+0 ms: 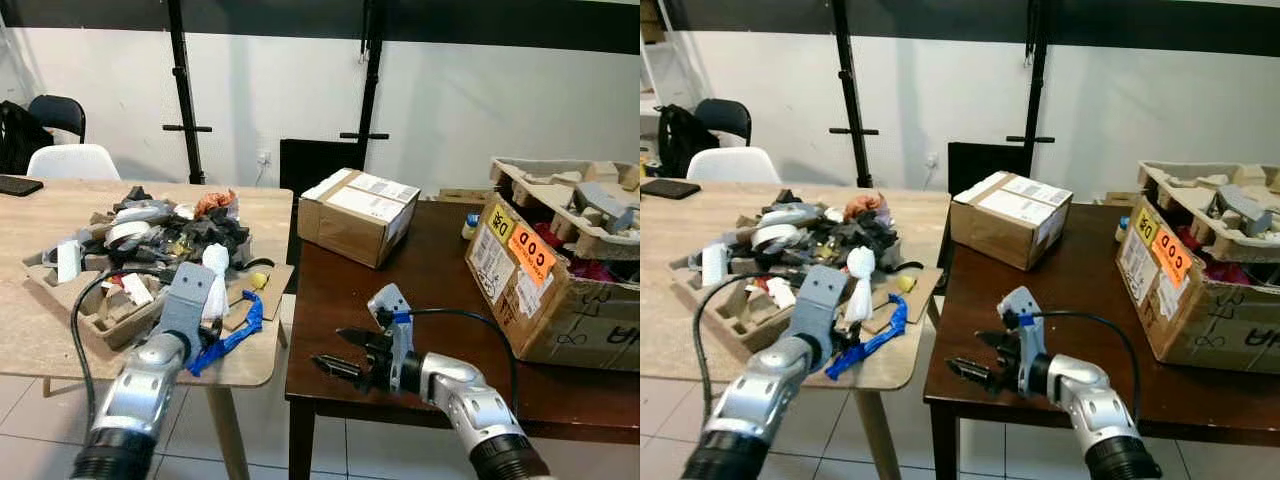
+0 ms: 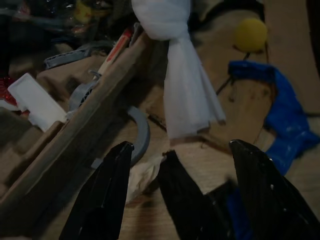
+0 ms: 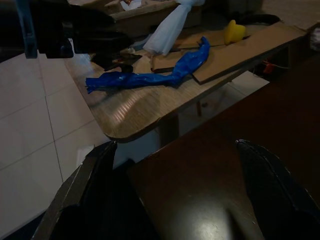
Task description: Picking trash to rubbish bin
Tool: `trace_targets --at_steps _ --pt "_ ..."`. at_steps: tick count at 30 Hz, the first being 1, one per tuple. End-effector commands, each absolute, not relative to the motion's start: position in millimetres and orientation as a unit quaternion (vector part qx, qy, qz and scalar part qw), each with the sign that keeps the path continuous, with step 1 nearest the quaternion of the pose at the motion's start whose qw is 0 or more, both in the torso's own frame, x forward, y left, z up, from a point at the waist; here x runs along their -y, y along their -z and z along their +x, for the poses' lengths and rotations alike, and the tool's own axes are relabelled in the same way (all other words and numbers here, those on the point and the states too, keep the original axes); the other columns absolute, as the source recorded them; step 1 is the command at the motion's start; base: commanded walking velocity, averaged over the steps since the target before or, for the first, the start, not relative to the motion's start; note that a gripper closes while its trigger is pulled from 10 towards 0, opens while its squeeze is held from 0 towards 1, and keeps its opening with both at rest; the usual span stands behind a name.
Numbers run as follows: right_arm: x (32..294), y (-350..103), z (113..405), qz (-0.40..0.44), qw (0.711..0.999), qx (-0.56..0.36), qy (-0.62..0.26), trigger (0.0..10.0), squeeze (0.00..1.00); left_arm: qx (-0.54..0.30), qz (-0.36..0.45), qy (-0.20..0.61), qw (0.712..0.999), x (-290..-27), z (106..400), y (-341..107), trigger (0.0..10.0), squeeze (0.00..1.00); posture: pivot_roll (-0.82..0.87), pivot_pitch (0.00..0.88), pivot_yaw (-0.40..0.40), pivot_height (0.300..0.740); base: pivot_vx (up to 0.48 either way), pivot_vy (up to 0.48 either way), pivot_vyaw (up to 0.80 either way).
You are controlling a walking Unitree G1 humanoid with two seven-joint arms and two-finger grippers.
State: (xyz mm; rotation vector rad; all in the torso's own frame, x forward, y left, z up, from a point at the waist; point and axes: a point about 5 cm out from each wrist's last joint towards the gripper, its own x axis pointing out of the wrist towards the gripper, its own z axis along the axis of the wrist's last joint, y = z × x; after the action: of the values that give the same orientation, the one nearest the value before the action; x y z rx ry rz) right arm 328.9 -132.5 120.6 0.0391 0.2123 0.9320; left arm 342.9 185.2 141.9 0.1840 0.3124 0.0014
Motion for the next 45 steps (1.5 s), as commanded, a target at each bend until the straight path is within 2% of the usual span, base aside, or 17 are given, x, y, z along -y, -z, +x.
trace_targets --at_steps 1,11,21,22,23,24,38,39,40,41,45 --pt "135 -120 330 0.014 0.891 -0.100 -0.442 10.0 0.00 -0.185 0.070 -0.009 0.980 -184 342 -131 10.0 0.00 0.07 0.000 -0.026 0.740 0.000 0.000 0.00" --pt "133 -114 330 -0.002 0.892 -0.102 -0.441 10.0 0.00 -0.218 0.033 -0.017 0.975 -173 346 -108 10.0 0.00 0.06 0.000 -0.024 0.740 0.000 0.000 0.00" --pt "132 -111 330 -0.006 0.891 -0.104 -0.441 10.0 0.00 -0.260 0.055 -0.026 0.964 -176 344 -91 10.0 0.00 0.06 0.000 -0.017 0.740 0.000 0.000 0.00" --pt "132 -110 330 -0.006 0.892 -0.104 -0.439 10.0 0.00 -0.265 0.059 -0.023 0.962 -176 343 -89 8.2 0.00 0.06 0.000 -0.017 0.740 0.000 0.000 0.00" --pt "133 -110 330 -0.004 0.894 -0.104 -0.436 10.0 0.00 -0.267 0.060 -0.023 0.961 -177 343 -88 3.1 0.00 0.06 0.000 -0.017 0.740 0.000 0.000 0.00" --pt "133 -109 330 -0.003 0.895 -0.105 -0.433 10.0 0.00 -0.269 0.060 -0.021 0.961 -177 342 -88 0.0 0.00 0.06 0.000 -0.015 0.740 0.000 0.000 0.00" --pt "135 -109 332 -0.001 0.899 -0.104 -0.425 10.0 0.00 -0.256 0.068 -0.012 0.964 -179 346 -95 0.0 0.00 0.06 0.000 -0.013 0.740 0.000 0.000 0.00" --pt "138 -111 334 -0.002 0.901 -0.103 -0.421 10.0 0.00 -0.252 0.075 0.035 0.964 -175 346 -105 0.0 0.00 0.06 0.000 -0.013 0.740 0.000 0.000 0.00" --pt "138 -111 334 -0.002 0.901 -0.103 -0.421 10.0 0.00 -0.252 0.075 0.035 0.964 -175 346 -105 0.0 0.00 0.06 0.000 -0.013 0.740 0.000 0.000 0.00" --pt "140 -111 334 -0.002 0.902 -0.102 -0.419 10.0 0.00 -0.243 0.072 0.086 0.964 -169 345 -111 0.0 0.00 0.06 0.000 -0.013 0.740 0.000 0.000 0.00" --pt "145 -113 337 0.000 0.907 -0.100 -0.410 10.0 0.00 -0.194 -0.013 0.282 0.940 -143 331 -139 0.0 0.00 0.06 0.000 -0.013 0.740 0.000 0.000 0.00"
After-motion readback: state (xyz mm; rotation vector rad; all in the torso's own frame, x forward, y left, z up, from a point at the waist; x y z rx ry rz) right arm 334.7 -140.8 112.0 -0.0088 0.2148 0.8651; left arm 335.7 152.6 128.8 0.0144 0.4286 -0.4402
